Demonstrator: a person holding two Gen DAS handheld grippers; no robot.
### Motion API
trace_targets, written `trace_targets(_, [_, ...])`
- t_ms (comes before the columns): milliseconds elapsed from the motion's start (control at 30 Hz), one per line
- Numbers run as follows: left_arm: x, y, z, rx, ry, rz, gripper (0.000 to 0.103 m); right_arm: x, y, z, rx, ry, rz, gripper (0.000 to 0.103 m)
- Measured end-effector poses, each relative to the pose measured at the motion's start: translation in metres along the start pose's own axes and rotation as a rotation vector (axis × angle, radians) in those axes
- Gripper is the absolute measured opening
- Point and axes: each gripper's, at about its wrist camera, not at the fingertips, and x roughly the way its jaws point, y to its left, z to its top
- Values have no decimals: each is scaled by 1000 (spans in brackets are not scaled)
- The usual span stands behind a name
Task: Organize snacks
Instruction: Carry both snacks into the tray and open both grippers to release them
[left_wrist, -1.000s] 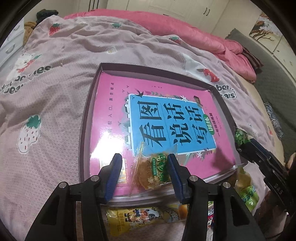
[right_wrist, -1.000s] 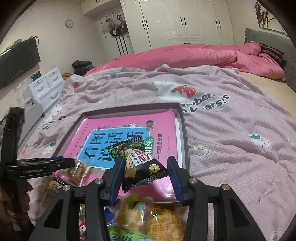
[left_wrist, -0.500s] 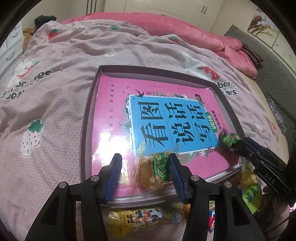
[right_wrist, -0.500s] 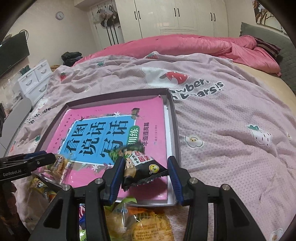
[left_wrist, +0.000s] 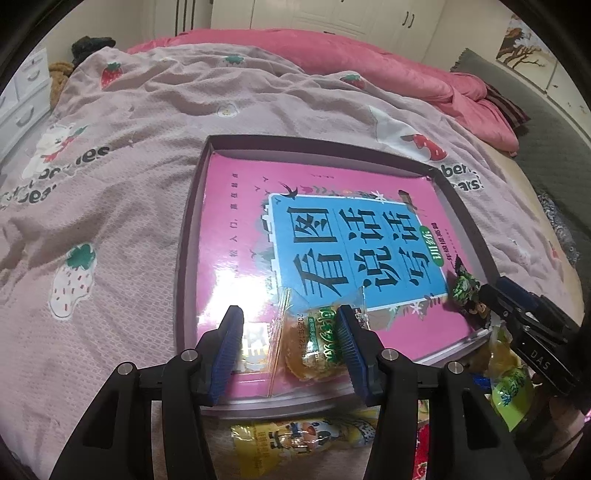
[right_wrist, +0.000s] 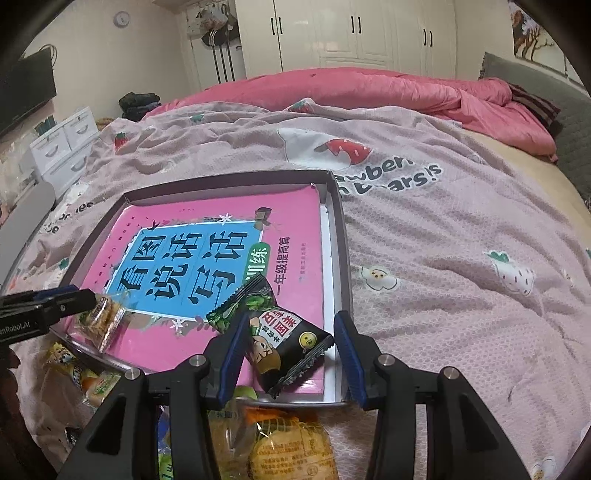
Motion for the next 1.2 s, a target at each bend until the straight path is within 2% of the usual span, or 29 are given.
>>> trace_targets(233, [0,5,2,-6,-5,22,57,-7,-3,1,10,-22,7,48])
trace_targets(367, [0,8,2,-20,-2,13,58,-11,-6,2,28,-32,22,48])
trace_targets(433, [0,9,1,-26,-1,17,62,-12,-6,3,30,-36,29,48])
trace_targets(767, [-4,10,1,-39,5,-14,62,-20,-3,4,27,-60,64,50])
trace_targets(867, [-9,9,2,-41,-4,-25,63,-22,-3,5,29,-70,71,52])
trace_targets(1033, [-22,7,4,-36,-33,-47,69,-29,-2,7,30,-95,90,54])
trace_targets(1200, [-39,3,4,-20,-65,-63,70,-42,-1,8,23,-133,109,58])
